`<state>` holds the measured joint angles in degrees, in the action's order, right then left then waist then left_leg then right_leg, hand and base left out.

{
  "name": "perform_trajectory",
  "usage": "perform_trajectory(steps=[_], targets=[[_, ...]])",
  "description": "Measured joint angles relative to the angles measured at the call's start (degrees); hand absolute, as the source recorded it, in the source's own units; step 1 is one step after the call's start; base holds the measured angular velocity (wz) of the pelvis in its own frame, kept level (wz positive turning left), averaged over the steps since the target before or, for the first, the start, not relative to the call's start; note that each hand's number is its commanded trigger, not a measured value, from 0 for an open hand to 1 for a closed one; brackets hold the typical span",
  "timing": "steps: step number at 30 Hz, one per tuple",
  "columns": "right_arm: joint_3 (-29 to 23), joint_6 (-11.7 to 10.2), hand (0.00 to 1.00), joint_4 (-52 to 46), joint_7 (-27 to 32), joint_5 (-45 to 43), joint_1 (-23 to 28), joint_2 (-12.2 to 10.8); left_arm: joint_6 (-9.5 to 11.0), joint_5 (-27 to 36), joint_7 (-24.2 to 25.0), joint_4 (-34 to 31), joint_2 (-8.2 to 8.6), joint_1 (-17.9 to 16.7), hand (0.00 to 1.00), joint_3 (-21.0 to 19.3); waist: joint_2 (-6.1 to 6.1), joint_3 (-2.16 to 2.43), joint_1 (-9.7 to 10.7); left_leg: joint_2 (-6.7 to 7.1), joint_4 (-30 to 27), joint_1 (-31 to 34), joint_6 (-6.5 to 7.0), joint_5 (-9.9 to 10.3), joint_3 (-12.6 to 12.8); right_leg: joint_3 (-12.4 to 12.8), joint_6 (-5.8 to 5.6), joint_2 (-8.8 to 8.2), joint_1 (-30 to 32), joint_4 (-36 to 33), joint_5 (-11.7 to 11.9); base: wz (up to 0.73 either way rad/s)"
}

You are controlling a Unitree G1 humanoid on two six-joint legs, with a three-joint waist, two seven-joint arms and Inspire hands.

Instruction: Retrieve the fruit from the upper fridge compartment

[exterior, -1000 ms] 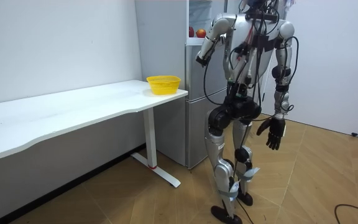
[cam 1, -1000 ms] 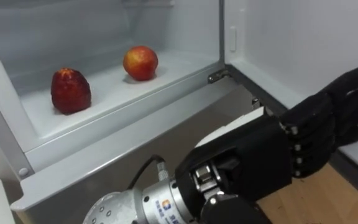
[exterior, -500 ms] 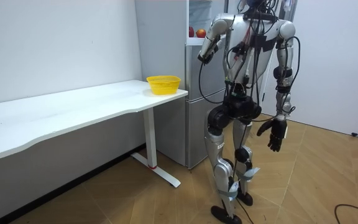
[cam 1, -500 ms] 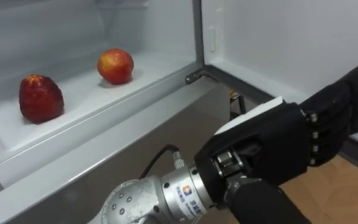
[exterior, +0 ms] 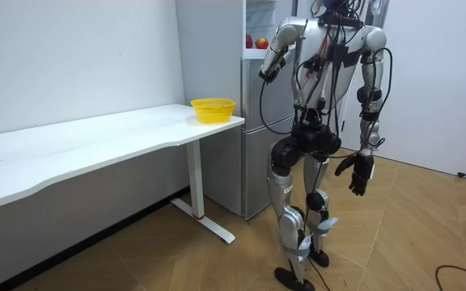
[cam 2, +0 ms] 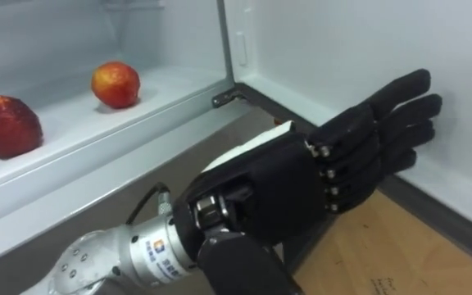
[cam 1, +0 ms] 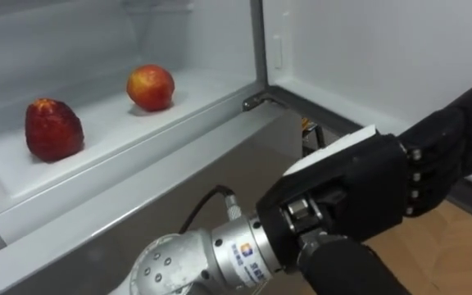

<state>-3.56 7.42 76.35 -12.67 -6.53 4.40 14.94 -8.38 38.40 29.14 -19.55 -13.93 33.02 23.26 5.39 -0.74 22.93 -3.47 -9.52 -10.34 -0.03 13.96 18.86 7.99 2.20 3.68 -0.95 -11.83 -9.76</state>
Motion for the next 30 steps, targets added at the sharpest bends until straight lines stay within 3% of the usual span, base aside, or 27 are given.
perform_trajectory(steps=[4, 8, 10, 13, 15, 19, 22, 26, 28, 30], targets=[[-0.25, -0.31, 0.00, 0.51, 0.55, 0.64, 1.32, -0.01, -0.02, -0.52, -0.88, -6.66, -3.86, -0.03, 0.00, -5.91, 0.14, 0.18, -3.97, -0.07, 0.03, 0.59, -0.02, -0.01, -2.12, -1.80, 0.09, -0.23, -0.29, 0.08, 0.08, 0.20], [-0.64, -0.35, 0.00, 0.33, 1.20, -0.56, 2.41, -0.25, 0.23, -1.59, -3.01, -11.78, -4.29, -0.46, 0.00, -12.61, 0.10, 0.30, -8.46, 0.04, 0.08, 0.73, -0.09, -0.06, -3.79, -3.54, 0.08, -0.55, -0.47, 0.14, 0.08, 0.25], [-1.17, -0.42, 0.00, -0.22, 1.29, -1.92, 2.46, -0.31, 0.24, -1.99, -4.03, -15.68, -6.00, -3.91, 0.00, -17.28, -0.01, 0.36, -11.89, 0.11, 0.10, 0.74, -0.10, -0.07, -5.07, -4.27, 0.08, -0.68, -0.70, 0.18, 0.07, 0.20], [-1.50, -0.38, 0.00, -0.16, 1.72, -3.30, 2.64, -0.67, 0.30, -2.26, -5.65, -17.93, -7.38, -7.35, 0.00, -21.17, -0.81, 0.54, -14.20, 0.21, 0.11, 0.95, -0.10, -0.08, -6.58, -6.84, 0.06, -0.85, -1.26, 0.71, -0.06, 0.40], [-1.51, -0.56, 0.00, -0.16, 2.21, -4.27, 2.88, -0.89, 0.89, -3.28, -6.86, -18.70, -7.50, -10.07, 0.00, -24.31, -1.12, 0.64, -16.65, 0.24, 0.09, 0.84, -0.12, -0.09, -7.57, -7.38, 0.07, -0.95, -2.05, 1.04, -0.06, 0.24], [-2.75, -0.61, 0.00, -0.64, 3.58, -5.09, 3.71, -2.06, 2.45, -7.88, -11.39, -19.68, -7.58, -15.26, 0.00, -31.76, -1.68, 1.35, -20.19, 0.32, -0.05, 1.00, -0.14, -0.10, -9.58, -9.63, 0.05, -1.31, -2.98, 1.34, -0.08, 0.25], [-2.78, -1.57, 0.00, -0.08, 4.03, -5.11, 4.04, -2.39, 4.17, -14.20, -14.80, -19.85, -7.56, -15.87, 0.00, -35.41, -2.24, 1.04, -21.41, 0.66, -0.12, 0.88, -0.21, -0.14, -11.61, -11.48, -0.13, -1.74, -3.93, 1.65, -0.23, 0.38], [-3.44, -2.90, 0.00, 0.10, 5.88, -5.12, 4.76, -2.76, 7.17, -18.09, -21.04, -19.81, -7.53, -18.33, 0.00, -42.43, -1.95, 1.12, -22.96, 1.03, -0.14, 0.57, -0.23, -0.15, -13.11, -12.96, -0.36, -2.23, -5.22, 2.09, -0.37, 0.22], [-3.53, -2.87, 0.00, 0.11, 6.72, -5.11, 5.62, -3.06, 9.28, -17.61, -25.08, -19.79, -7.17, -22.31, 0.00, -48.01, -1.55, 1.19, -24.23, 1.31, -0.21, 0.28, -0.23, -0.15, -13.86, -13.48, -0.57, -2.55, -5.55, 2.08, -0.60, 0.13], [-4.81, -2.83, 0.00, -0.29, 7.35, -5.02, 6.80, -3.31, 9.99, -17.59, -28.37, -19.50, -6.85, -26.82, 0.00, -51.75, -1.17, 1.08, -25.00, 1.67, -0.21, 0.13, -0.22, -0.15, -14.34, -13.59, -0.85, -2.73, -5.94, 2.10, -0.97, 0.18]])
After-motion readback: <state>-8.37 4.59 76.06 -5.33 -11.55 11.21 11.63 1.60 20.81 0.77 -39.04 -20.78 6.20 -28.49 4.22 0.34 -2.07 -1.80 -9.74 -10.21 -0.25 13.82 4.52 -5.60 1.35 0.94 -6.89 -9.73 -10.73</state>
